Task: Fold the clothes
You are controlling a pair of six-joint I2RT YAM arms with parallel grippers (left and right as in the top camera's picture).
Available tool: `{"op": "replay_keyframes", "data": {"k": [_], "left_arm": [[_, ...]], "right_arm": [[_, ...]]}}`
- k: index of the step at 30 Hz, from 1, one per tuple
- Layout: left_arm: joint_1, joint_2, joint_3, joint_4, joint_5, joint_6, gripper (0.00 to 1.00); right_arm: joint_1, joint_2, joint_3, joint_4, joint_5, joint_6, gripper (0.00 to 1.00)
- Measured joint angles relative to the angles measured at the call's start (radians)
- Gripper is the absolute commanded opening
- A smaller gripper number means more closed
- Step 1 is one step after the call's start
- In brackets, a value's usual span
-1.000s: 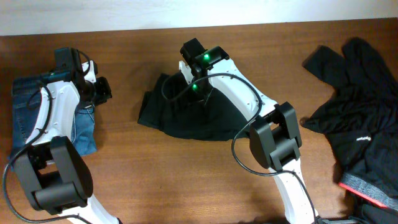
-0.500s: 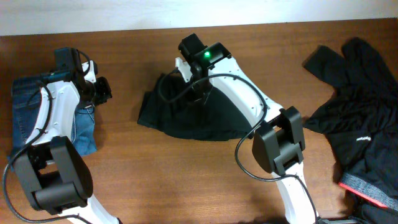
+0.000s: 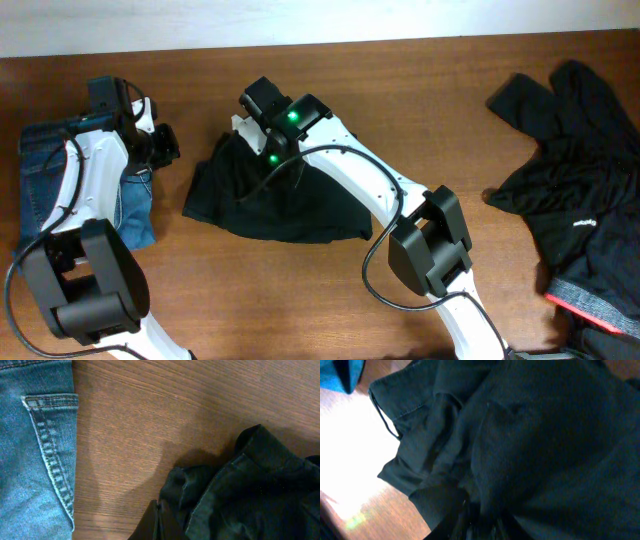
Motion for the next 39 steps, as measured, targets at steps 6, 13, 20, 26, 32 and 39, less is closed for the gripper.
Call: {"op": "replay_keyframes", "data": {"k": [6, 13, 20, 26, 32, 39], "left_arm": [[0.0, 0.0, 0.0, 0.0, -0.001, 0.0, 0.02], [0.0, 0.0, 0.0, -0.002, -0.038, 0.0, 0.02], [0.0, 0.0, 0.0, -0.003, -0.046, 0.0, 0.02], [0.0, 0.0, 0.0, -0.004, -0.045, -0.004, 0.27], [0.0, 0.0, 0.0, -0.024, -0.024, -0.003, 0.34], [-0.005, 0.0, 0.0, -0.018, 0.171, 0.006, 0.25]], "right_arm": [[-0.008, 0.0, 0.0, 0.01, -0.016, -0.009, 0.17], [-0.009, 0.0, 0.089, 0.013, -0.138, -0.056, 0.17], [0.014, -0.011, 0.108, 0.063, -0.171, -0.115, 0.2], [0.033, 0.002, 0.096, 0.049, -0.123, -0.122, 0.36], [0.0, -0.016, 0.096, -0.003, -0.006, -0.113, 0.34], [-0.082, -0.056, 0.097, -0.14, 0.127, -0.029, 0.22]]}}
